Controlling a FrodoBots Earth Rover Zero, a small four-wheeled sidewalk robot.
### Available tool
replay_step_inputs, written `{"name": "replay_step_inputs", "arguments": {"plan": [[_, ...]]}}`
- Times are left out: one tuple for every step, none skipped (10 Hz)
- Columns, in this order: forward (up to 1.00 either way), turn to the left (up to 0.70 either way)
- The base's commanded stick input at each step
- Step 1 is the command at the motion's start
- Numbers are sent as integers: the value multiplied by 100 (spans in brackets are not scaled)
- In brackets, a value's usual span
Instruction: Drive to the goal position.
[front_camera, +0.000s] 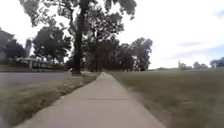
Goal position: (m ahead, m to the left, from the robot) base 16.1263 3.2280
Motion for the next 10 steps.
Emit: {"name": "replay_step_inputs", "arguments": {"plan": [[100,-30],[100,0],[100,0],[100,0],[100,0],[100,0],[100,0],[100,0],[100,0],[100,0]]}}
